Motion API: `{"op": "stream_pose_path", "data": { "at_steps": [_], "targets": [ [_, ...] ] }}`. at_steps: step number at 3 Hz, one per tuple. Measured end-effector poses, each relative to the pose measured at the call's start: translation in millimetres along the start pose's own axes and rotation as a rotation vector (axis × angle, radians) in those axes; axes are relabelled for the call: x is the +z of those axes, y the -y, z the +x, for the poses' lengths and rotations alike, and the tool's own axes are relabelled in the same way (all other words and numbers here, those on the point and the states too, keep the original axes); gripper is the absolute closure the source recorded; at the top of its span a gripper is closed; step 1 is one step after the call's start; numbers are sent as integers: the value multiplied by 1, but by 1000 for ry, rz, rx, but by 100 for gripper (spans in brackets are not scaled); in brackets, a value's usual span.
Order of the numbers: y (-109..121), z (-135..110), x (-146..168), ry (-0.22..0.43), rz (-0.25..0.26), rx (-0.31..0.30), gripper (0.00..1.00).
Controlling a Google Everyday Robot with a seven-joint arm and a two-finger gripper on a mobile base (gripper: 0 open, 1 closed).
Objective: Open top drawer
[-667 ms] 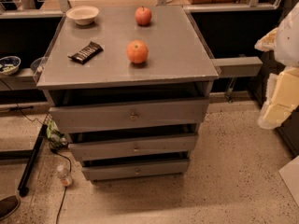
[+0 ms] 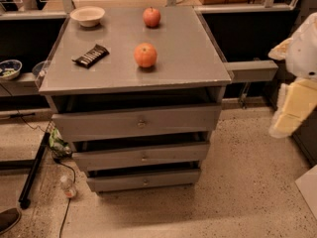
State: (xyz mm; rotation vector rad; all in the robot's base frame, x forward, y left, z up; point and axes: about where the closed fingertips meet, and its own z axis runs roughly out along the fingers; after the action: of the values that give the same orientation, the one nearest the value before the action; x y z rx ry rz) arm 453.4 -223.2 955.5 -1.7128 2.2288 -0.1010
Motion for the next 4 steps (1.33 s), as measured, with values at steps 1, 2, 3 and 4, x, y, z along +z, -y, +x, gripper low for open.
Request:
{"op": "stream_pose_path", "data": {
  "at_steps": [1,2,3,4],
  "targets": [
    [13,1,20,3,-14,-6,0],
    [44,-12,68,50,-79,2,0],
    [41,-12,72,52,-83,-3,0],
    [25,-11,88,60,-103,-31,0]
  ]
}}
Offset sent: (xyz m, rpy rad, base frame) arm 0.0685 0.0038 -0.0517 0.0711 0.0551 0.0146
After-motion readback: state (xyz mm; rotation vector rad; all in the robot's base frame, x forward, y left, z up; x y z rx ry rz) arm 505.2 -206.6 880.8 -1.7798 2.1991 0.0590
